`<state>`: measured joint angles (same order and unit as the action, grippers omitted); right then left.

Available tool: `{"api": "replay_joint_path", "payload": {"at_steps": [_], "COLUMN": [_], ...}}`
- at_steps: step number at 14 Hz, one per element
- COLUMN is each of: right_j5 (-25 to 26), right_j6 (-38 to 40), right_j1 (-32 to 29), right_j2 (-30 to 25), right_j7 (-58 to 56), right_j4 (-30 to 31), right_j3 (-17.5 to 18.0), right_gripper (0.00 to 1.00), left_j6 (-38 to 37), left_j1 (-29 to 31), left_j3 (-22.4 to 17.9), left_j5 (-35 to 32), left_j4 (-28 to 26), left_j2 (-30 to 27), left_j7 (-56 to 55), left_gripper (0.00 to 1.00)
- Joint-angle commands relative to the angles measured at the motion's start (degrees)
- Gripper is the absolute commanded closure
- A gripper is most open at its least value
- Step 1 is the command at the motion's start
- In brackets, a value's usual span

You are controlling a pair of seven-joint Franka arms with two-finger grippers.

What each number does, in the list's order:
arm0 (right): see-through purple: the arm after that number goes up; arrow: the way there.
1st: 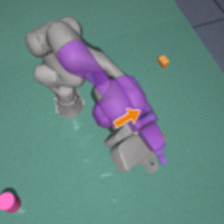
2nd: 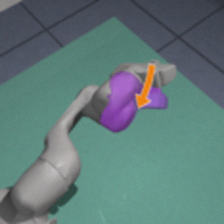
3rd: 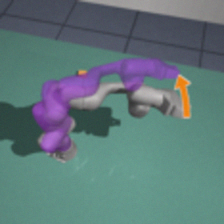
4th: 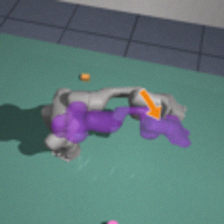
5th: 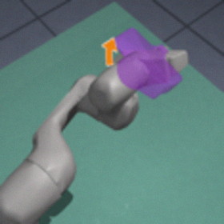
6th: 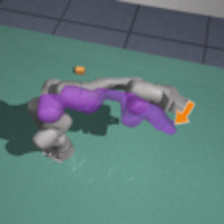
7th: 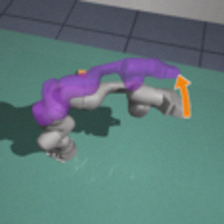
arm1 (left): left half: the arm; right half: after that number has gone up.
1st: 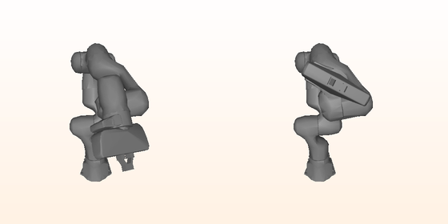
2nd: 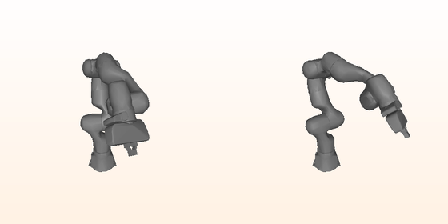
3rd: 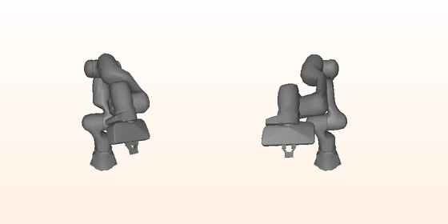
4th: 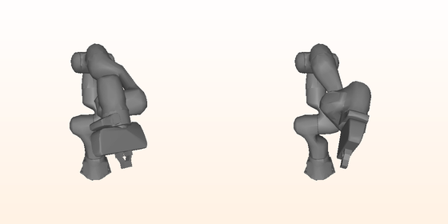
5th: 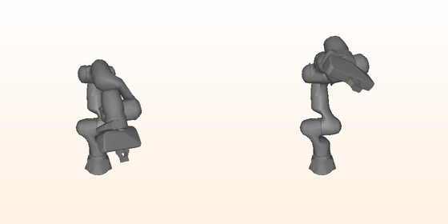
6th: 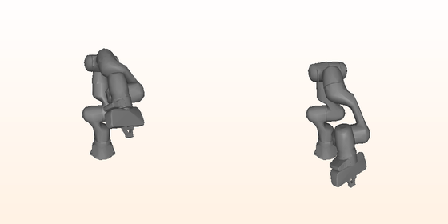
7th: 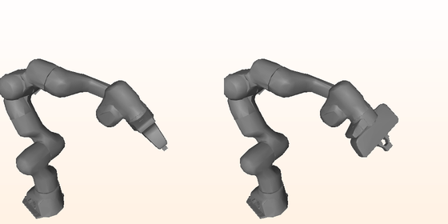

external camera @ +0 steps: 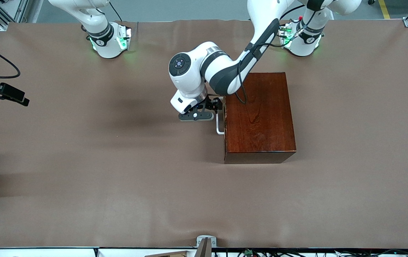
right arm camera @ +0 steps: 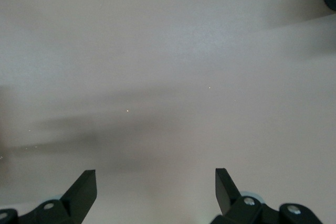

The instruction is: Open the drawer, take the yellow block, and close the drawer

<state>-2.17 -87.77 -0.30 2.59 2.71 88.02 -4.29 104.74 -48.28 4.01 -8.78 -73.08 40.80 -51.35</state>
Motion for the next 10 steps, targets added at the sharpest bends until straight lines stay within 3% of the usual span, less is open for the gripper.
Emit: {"api": "replay_joint_path", "payload": {"at_steps": [1,10], "right_j5": [-0.64,-0.64], "right_j6": [0.41,0.41], "right_j1": [0.21,0.21], "right_j2": [-0.49,-0.4], "right_j7": [0.02,0.02], "right_j4": [-0.05,-0.05], "right_j3": [-0.11,-0.11], "right_gripper": [0.0,0.0], "left_j6": [0.82,3.45], "left_j1": [-0.06,-0.14], "left_j3": [-0.31,-0.14], "left_j5": [-1.58,-3.08], "left_j4": [-1.88,-3.56], "left_j2": [-0.46,0.15], "left_j7": [0.81,0.02], "left_gripper": [0.0,0.0]}}
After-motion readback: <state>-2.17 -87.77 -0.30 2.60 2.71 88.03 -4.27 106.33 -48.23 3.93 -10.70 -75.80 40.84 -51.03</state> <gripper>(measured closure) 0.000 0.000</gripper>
